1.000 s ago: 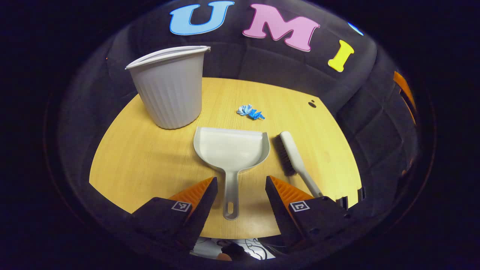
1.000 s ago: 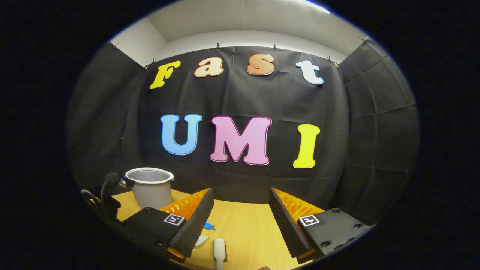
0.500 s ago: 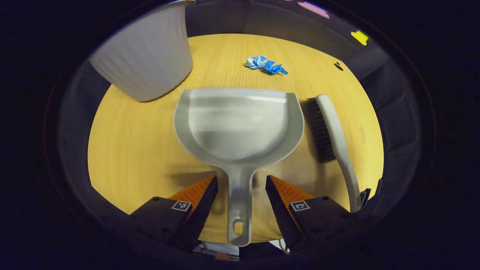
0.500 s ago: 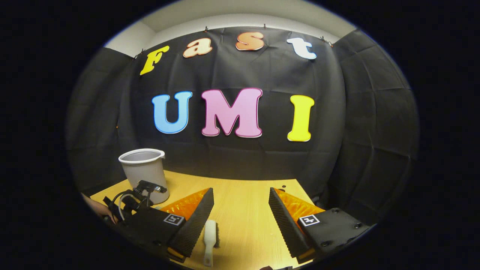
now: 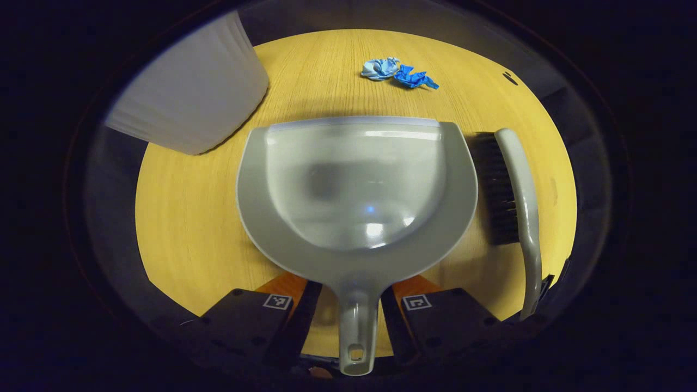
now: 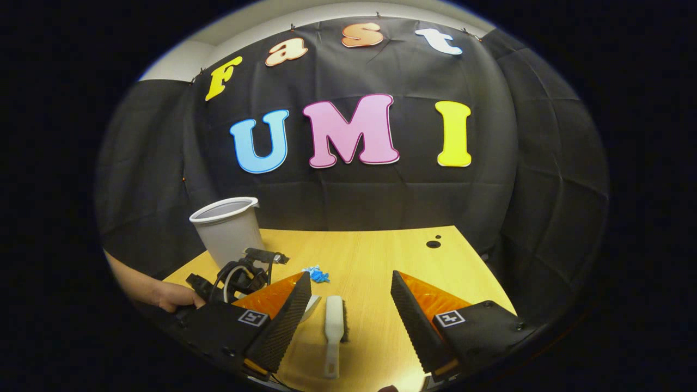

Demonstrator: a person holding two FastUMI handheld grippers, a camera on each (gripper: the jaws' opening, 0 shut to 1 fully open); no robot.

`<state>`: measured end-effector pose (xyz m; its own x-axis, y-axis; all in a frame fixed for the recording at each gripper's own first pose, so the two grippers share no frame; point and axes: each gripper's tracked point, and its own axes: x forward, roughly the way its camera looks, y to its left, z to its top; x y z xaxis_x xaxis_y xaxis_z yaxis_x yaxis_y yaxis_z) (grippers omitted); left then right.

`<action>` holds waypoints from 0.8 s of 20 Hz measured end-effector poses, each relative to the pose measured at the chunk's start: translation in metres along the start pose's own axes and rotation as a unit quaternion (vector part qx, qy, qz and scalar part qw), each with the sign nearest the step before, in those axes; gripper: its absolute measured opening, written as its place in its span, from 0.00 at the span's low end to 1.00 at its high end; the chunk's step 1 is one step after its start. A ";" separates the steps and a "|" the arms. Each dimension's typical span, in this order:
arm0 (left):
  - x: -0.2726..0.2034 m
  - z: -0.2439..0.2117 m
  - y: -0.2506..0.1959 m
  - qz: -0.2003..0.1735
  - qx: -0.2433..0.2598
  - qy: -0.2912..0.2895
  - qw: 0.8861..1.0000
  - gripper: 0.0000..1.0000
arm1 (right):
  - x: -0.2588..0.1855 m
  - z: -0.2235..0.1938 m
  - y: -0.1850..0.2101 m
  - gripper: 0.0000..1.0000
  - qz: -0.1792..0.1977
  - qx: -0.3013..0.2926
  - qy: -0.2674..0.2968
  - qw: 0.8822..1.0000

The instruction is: Pick up the small broom and dustpan from the desktop, sweep the trash into the dustpan with the broom, and then empty the trash into the garbage bin.

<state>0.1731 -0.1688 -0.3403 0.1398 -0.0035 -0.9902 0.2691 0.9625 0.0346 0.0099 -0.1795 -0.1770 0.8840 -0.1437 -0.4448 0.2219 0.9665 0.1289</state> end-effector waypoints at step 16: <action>-0.001 -0.004 -0.001 -0.066 0.018 -0.048 0.996 0.32 | 0.059 -0.117 0.010 0.95 -0.048 -0.005 0.212 0.976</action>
<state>0.1691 -0.1685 -0.3401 0.1916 -0.1580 -0.9687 0.3258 0.9412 -0.0891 0.0160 -0.1534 -0.3053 0.6092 -0.1348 -0.7814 0.2897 0.9552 0.0610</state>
